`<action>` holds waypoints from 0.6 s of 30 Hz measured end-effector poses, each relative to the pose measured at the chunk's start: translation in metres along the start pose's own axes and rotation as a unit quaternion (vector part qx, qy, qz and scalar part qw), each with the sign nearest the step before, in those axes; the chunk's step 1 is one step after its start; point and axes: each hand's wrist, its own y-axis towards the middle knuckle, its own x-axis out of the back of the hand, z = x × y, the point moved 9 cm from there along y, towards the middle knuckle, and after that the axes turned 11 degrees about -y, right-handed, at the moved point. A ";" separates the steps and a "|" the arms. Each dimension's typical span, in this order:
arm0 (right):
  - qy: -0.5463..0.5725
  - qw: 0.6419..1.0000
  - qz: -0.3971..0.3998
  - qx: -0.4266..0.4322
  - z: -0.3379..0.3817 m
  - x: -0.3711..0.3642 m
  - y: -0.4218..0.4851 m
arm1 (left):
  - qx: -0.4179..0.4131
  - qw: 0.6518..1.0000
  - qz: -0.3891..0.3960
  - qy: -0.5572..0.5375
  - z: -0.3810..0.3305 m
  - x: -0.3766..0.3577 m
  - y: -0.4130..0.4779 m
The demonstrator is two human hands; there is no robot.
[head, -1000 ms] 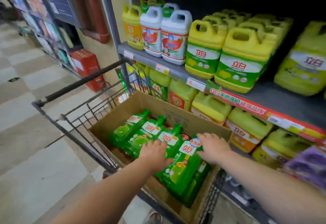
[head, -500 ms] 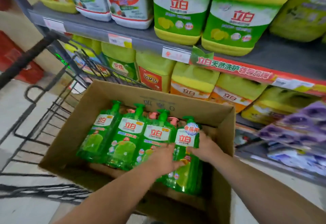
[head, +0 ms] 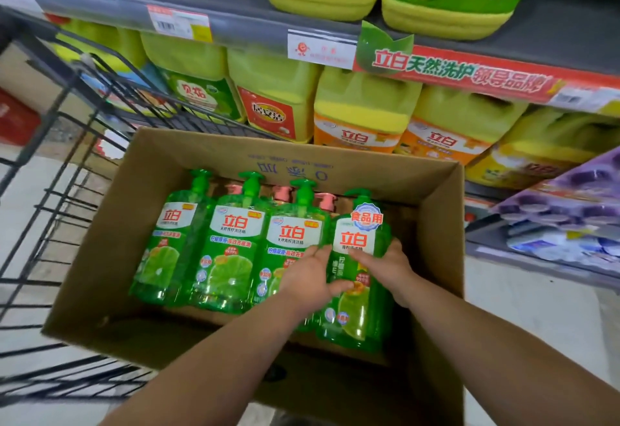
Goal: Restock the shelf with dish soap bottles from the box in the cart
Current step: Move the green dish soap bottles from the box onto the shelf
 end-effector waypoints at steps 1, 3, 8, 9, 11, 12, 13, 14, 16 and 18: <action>0.007 1.000 0.000 0.008 0.000 0.000 -0.001 | 0.000 1.000 0.000 0.001 0.000 0.000 0.000; 0.011 1.000 -0.003 0.025 0.002 0.002 -0.004 | 0.001 1.000 -0.001 -0.008 0.001 0.000 0.000; 0.020 0.997 0.006 0.081 0.021 0.012 -0.022 | 0.010 0.984 -0.031 -0.177 0.008 0.007 -0.012; 0.023 0.996 0.006 0.090 0.027 0.015 -0.027 | 0.016 0.974 -0.041 -0.222 0.010 0.010 -0.015; 0.034 0.994 0.011 0.108 0.038 0.022 -0.038 | 0.025 0.962 -0.034 -0.270 0.009 0.011 -0.019; 0.043 0.992 0.016 0.115 0.044 0.025 -0.044 | 0.030 0.956 -0.018 -0.290 0.007 0.010 -0.021; 0.054 0.991 0.021 0.122 0.051 0.028 -0.050 | 0.038 0.946 0.006 -0.323 0.004 0.009 -0.024; 0.062 0.989 0.024 0.130 0.058 0.032 -0.056 | 0.046 0.929 0.028 -0.365 0.000 0.009 -0.027; 0.065 0.987 0.026 0.147 0.071 0.039 -0.068 | 0.044 0.904 0.047 -0.423 -0.009 0.016 -0.033; 0.071 0.984 0.021 0.160 0.083 0.047 -0.078 | 0.021 0.908 0.029 -0.418 -0.019 0.031 -0.036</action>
